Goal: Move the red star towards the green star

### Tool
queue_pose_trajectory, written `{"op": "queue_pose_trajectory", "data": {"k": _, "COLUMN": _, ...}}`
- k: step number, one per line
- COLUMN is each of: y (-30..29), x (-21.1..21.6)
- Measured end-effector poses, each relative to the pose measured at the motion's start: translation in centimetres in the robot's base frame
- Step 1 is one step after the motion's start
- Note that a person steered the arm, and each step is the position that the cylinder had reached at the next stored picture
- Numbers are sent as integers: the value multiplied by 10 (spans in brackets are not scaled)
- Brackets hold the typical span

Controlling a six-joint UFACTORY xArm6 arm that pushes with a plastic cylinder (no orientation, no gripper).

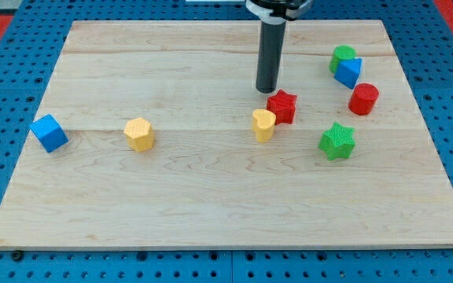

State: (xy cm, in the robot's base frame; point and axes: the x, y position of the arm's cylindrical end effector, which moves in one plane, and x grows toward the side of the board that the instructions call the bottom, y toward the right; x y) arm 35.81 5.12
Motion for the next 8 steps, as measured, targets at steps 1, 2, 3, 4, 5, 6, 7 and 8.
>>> {"op": "queue_pose_trajectory", "data": {"k": 1, "y": -17, "x": -1}}
{"op": "queue_pose_trajectory", "data": {"k": 2, "y": -25, "x": 0}}
{"op": "queue_pose_trajectory", "data": {"k": 3, "y": -11, "x": 7}}
{"op": "queue_pose_trajectory", "data": {"k": 4, "y": 1, "x": 23}}
{"op": "queue_pose_trajectory", "data": {"k": 5, "y": 0, "x": 31}}
{"op": "queue_pose_trajectory", "data": {"k": 6, "y": 8, "x": 41}}
{"op": "queue_pose_trajectory", "data": {"k": 7, "y": 18, "x": 54}}
{"op": "queue_pose_trajectory", "data": {"k": 8, "y": 37, "x": 61}}
